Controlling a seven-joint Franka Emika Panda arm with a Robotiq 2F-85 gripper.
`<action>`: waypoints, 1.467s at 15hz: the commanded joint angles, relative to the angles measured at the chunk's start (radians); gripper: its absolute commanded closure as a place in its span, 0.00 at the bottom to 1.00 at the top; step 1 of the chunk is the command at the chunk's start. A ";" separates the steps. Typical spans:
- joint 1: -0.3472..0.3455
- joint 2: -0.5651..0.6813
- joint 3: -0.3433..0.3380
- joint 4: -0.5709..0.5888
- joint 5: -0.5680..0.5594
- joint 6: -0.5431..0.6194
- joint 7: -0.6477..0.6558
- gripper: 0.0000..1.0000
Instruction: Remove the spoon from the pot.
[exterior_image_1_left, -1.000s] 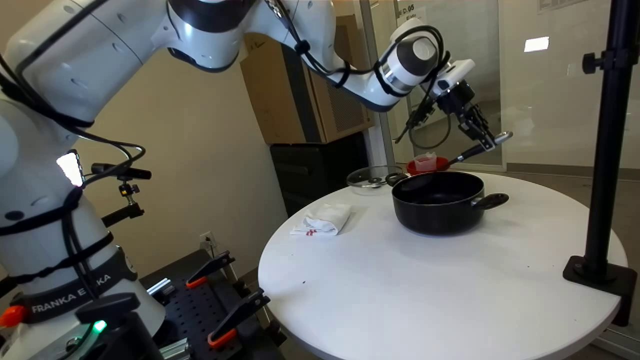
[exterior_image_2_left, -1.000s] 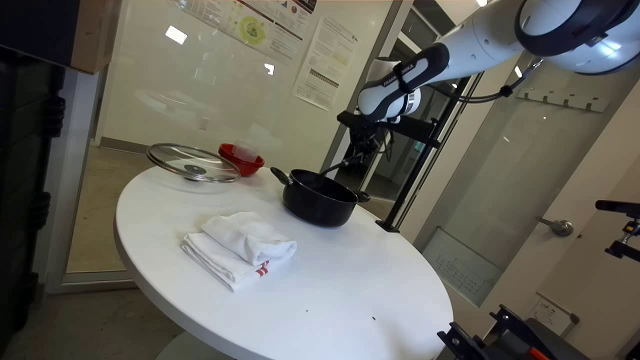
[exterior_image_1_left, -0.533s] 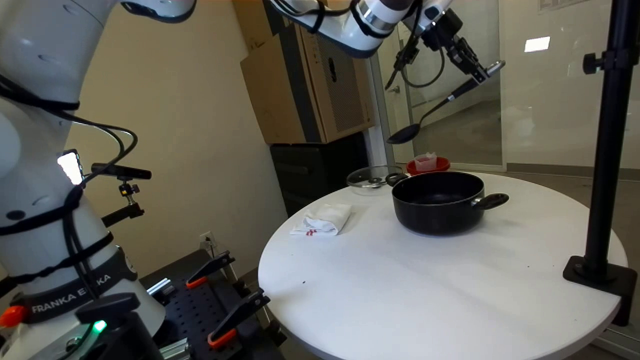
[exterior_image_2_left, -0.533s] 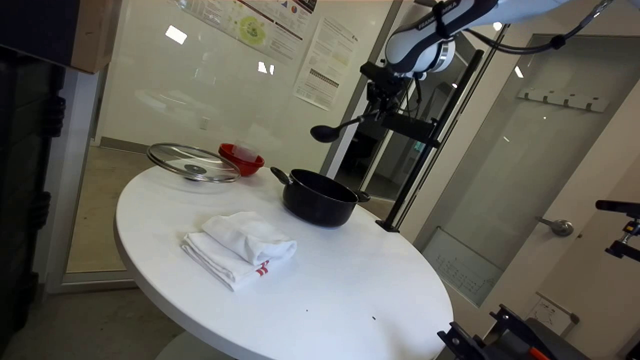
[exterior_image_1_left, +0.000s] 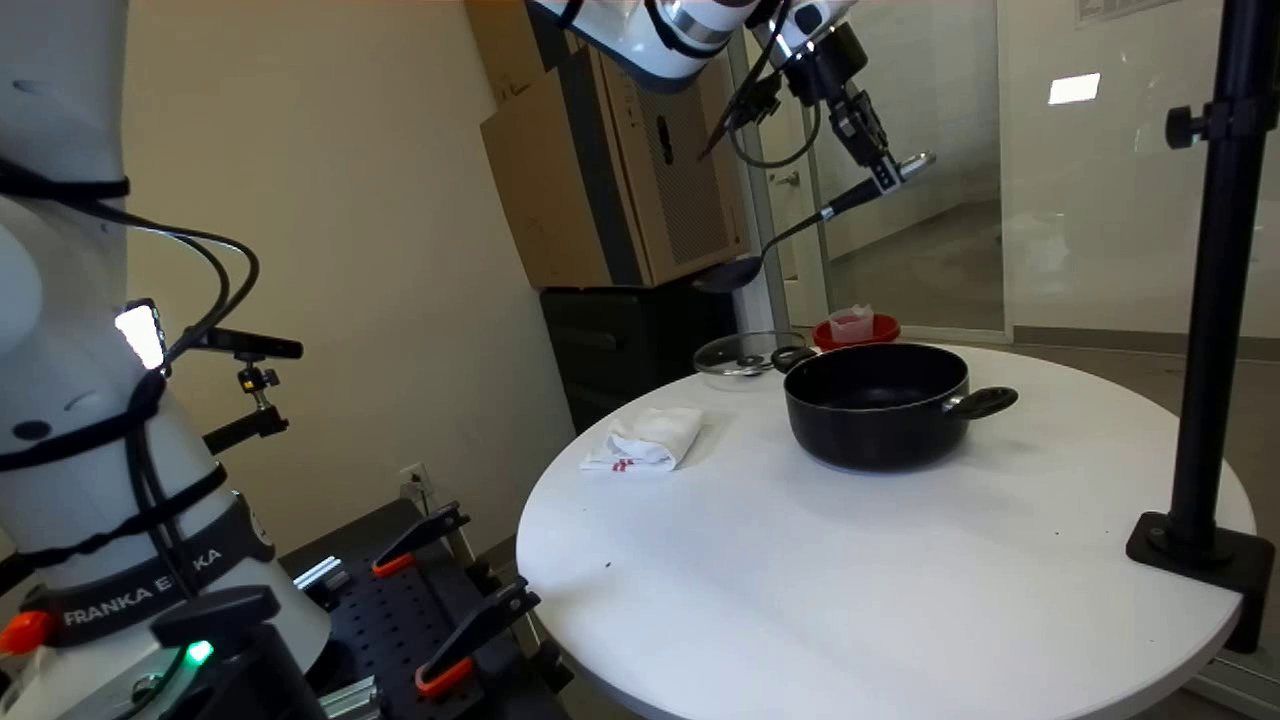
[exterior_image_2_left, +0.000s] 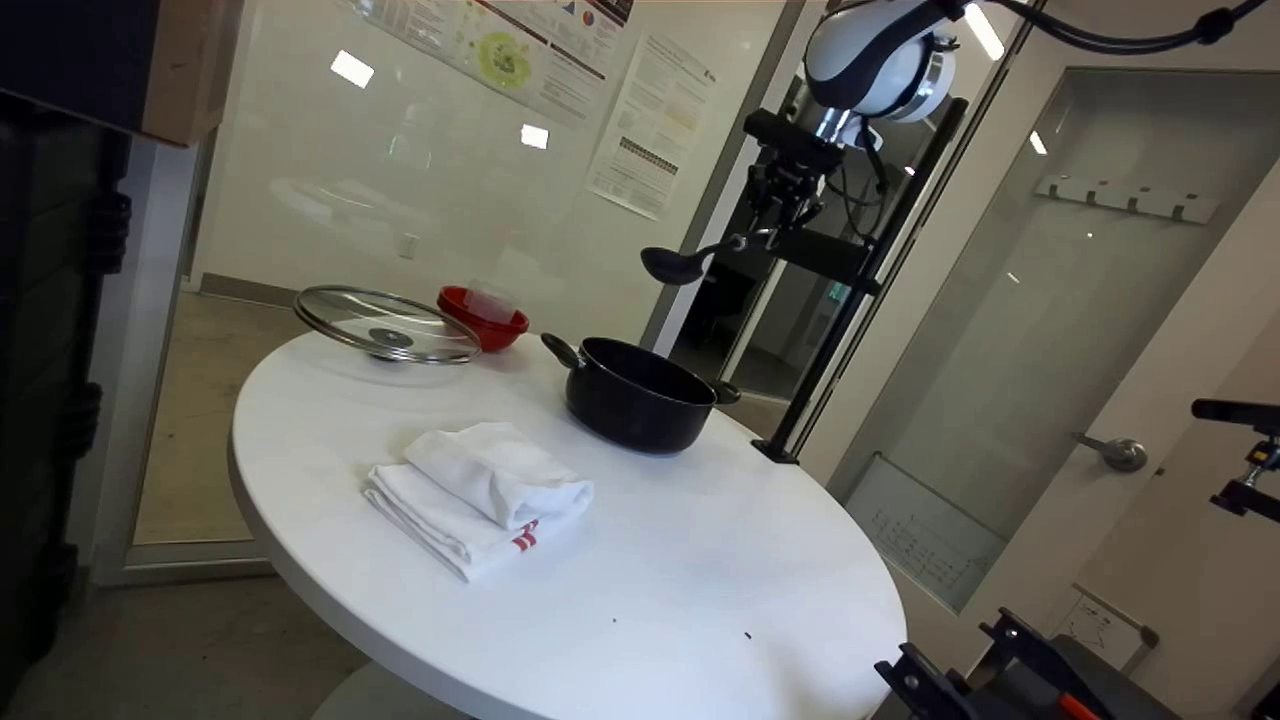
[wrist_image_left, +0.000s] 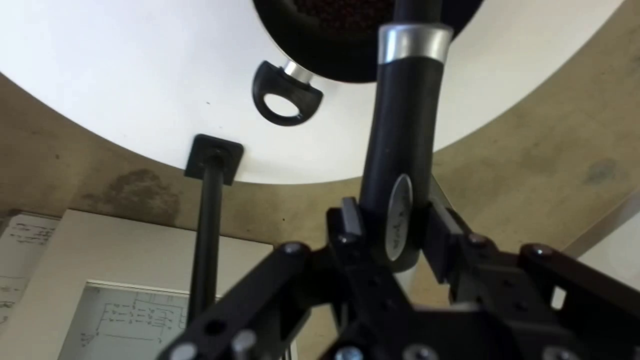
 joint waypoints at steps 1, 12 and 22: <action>0.005 -0.080 -0.040 -0.143 -0.005 -0.029 0.052 0.92; 0.069 -0.056 -0.286 -0.383 -0.467 0.297 0.493 0.92; 0.021 -0.022 -0.206 -0.421 -0.518 0.238 0.561 0.92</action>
